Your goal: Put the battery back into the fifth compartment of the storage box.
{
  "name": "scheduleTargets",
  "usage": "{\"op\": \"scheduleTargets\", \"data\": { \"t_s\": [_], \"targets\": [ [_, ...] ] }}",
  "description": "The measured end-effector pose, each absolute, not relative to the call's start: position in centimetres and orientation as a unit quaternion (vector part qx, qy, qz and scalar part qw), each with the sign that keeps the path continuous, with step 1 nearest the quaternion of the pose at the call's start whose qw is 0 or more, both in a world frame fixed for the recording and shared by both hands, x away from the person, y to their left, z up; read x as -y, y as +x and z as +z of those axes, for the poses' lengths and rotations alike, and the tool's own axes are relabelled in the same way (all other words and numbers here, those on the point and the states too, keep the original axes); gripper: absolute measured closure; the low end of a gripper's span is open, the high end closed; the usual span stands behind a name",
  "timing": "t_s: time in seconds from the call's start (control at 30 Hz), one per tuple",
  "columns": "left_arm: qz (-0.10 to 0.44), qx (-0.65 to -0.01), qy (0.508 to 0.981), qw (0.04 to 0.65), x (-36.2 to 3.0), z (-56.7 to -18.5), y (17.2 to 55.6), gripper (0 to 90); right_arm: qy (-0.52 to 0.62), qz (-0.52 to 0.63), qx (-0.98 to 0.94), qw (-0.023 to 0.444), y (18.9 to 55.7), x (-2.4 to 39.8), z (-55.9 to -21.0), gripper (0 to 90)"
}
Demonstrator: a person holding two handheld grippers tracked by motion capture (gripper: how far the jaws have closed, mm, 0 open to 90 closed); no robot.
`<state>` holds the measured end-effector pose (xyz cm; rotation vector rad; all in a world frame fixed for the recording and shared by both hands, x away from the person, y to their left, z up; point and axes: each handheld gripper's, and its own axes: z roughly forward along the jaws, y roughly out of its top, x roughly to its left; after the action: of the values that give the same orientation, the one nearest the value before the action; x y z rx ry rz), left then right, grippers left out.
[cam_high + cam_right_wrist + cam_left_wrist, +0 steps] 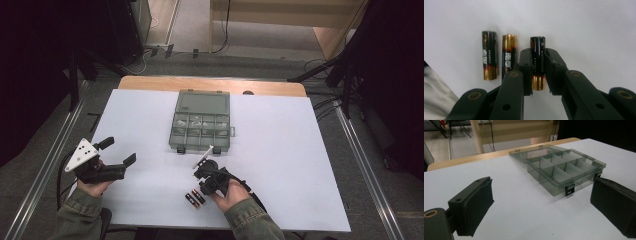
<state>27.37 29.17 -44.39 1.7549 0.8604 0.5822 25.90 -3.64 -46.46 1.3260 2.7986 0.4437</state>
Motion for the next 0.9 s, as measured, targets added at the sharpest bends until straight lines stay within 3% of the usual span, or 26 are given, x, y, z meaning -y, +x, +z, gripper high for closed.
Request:
{"op": "scheduleTargets", "data": {
  "t_s": [0.9],
  "targets": [
    [0.245, -0.365, 0.727, 0.528, -29.6, -44.3, 27.5, 4.7, 0.475, 0.234, -0.847, 0.044, 32.6, 0.0, -43.1, 77.4]
  ]
}}
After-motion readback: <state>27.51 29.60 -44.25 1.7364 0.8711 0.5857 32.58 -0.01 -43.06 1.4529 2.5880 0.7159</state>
